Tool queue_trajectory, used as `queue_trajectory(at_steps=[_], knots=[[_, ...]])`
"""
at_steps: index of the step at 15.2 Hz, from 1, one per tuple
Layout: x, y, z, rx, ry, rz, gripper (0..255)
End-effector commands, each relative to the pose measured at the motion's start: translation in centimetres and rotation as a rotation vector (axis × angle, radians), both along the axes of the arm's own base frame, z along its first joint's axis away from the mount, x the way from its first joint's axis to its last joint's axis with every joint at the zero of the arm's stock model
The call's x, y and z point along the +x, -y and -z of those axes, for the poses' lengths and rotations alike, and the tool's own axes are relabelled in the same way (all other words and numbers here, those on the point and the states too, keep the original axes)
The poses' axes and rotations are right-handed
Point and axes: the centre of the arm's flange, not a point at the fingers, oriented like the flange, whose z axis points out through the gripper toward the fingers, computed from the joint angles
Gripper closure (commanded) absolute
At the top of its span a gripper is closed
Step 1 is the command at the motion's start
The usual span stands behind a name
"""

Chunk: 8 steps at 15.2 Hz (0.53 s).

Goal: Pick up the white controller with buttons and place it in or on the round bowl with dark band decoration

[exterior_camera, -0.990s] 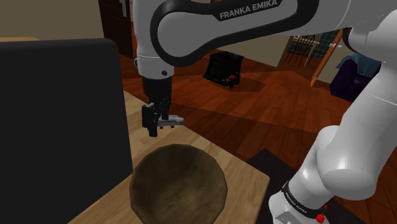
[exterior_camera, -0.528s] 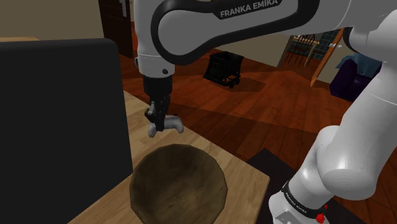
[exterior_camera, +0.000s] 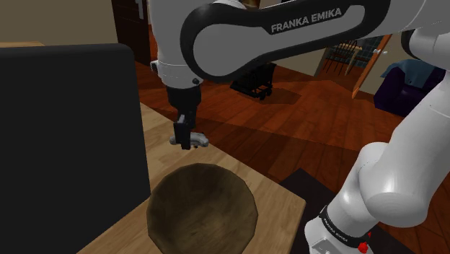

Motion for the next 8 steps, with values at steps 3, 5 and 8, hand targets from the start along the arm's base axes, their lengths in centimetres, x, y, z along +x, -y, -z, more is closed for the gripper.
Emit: queue_trajectory(at_steps=[3, 5, 8], knots=[[-0.8, 0.2, 0.5, -0.102, 0.087, -0.115, 0], [-0.7, 0.4, 1.5, -0.102, 0.087, -0.115, 0], [-0.4, 0.9, 3.3, -0.102, 0.087, -0.115, 0]])
